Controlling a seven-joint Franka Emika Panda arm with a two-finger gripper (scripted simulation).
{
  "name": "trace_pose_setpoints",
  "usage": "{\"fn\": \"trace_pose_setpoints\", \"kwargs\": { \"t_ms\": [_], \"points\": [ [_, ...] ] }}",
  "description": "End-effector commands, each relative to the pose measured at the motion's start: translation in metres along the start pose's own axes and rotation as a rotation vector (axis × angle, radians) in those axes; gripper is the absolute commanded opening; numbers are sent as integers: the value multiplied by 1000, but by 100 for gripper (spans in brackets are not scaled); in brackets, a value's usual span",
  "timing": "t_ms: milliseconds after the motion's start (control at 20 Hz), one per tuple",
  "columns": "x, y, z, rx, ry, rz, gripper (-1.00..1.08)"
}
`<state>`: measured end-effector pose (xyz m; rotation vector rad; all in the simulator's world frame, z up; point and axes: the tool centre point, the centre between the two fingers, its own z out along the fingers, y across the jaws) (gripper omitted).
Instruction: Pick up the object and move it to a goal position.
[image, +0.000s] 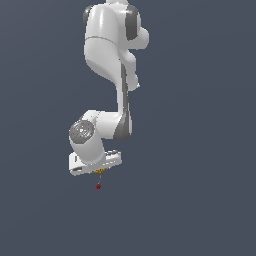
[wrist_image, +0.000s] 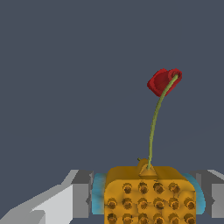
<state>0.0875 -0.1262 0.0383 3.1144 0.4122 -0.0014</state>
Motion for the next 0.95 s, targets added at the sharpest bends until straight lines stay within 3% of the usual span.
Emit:
{"fn": "trace_pose_setpoints", "kwargs": {
  "t_ms": [0, 400, 900],
  "points": [
    [3, 19, -2, 0, 1, -2, -100],
    [9, 55, -6, 0, 1, -2, -100],
    [12, 68, -7, 0, 1, -2, -100]
  ]
}}
